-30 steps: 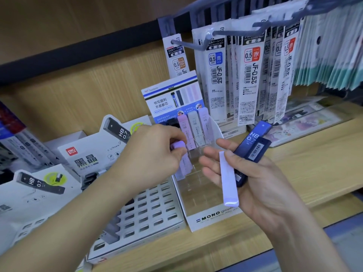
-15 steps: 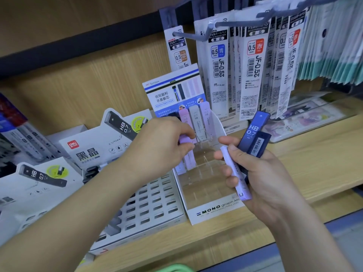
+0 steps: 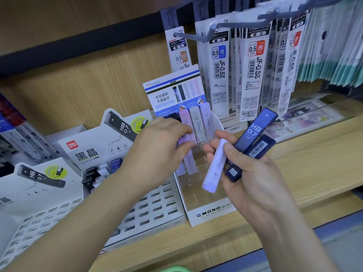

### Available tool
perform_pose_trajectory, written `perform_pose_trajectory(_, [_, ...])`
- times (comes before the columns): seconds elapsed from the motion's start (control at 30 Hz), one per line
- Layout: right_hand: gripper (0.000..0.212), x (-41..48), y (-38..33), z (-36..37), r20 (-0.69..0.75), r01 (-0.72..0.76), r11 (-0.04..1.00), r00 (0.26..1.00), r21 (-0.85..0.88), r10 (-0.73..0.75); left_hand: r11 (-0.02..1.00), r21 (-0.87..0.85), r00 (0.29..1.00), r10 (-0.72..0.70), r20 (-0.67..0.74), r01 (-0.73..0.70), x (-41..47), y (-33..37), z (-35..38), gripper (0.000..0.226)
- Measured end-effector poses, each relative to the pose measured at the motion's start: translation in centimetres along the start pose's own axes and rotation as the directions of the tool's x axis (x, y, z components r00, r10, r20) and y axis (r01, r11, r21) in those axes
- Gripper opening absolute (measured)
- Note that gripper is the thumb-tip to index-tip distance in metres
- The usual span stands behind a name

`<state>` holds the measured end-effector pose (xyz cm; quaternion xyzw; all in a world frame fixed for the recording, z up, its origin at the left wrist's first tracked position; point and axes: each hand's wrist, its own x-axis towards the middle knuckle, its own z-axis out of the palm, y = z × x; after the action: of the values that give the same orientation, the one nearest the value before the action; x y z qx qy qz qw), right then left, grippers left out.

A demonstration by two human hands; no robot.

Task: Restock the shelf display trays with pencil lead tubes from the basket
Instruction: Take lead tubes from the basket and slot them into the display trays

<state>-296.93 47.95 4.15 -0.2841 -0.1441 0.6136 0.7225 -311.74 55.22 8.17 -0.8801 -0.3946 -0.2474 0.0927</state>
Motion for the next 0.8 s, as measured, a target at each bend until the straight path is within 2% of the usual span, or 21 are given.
perform_pose_trajectory(0.03, [0.019, 0.0, 0.2, 0.3, -0.010, 0.004, 0.998, 1.000, 0.060, -0.004, 0.997, -0.067, 0.998, -0.038, -0.039, 0.036, -0.4, 0.6, -0.3, 0.020])
perform_pose_trajectory(0.1, [0.019, -0.1, 0.5, 0.8, -0.031, 0.003, 0.984, 1.000, 0.181, 0.003, 0.936, -0.304, 0.983, -0.185, 0.002, 0.177, -1.6, 2.5, -1.1, 0.018])
perform_pose_trajectory(0.17, [0.019, -0.1, 0.9, 1.2, -0.048, -0.006, 0.964, 0.999, 0.266, 0.019, 0.789, -0.514, 0.941, -0.301, 0.154, 0.336, -2.7, 4.4, -1.3, 0.006])
perform_pose_trajectory(0.27, [0.018, -0.2, 1.2, 1.4, -0.059, -0.022, 0.945, 0.997, 0.327, 0.043, 0.545, -0.689, 0.866, -0.422, 0.268, 0.479, -3.5, 5.3, -1.0, 0.023])
perform_pose_trajectory(0.33, [0.017, -0.3, 0.9, 1.1, -0.066, 0.001, 0.964, 0.998, 0.266, 0.017, 0.438, -0.744, 0.820, -0.511, 0.256, 0.505, -3.3, 4.7, -1.2, 0.020])
perform_pose_trajectory(0.4, [0.015, -0.3, 0.5, 0.5, -0.079, 0.068, 0.998, 0.995, 0.001, -0.067, 0.397, -0.779, 0.809, -0.543, 0.227, 0.485, -3.0, 3.8, -1.6, 0.015])
perform_pose_trajectory(0.47, [0.016, -0.4, 0.1, 0.0, -0.040, 0.119, 0.949, 0.990, -0.293, -0.137, 0.394, -0.794, 0.816, -0.539, 0.207, 0.462, -2.6, 3.2, -2.0, 0.014])
perform_pose_trajectory(0.57, [0.020, -0.5, 0.0, -0.2, 0.014, 0.100, 0.850, 0.994, -0.518, -0.109, 0.479, -0.759, 0.835, -0.528, 0.152, 0.441, -1.9, 2.1, -2.8, 0.020])
perform_pose_trajectory(0.67, [0.018, -0.3, -0.2, -0.5, -0.040, 0.074, 0.782, 0.991, -0.619, -0.125, 0.622, -0.665, 0.852, -0.523, 0.040, 0.413, -1.0, 0.4, -3.5, 0.021])
perform_pose_trajectory(0.8, [0.015, -0.2, -0.9, -0.6, -0.119, 0.027, 0.808, 0.986, -0.588, -0.120, 0.796, -0.450, 0.904, -0.422, 0.068, 0.406, -0.4, -0.2, -3.4, 0.021])
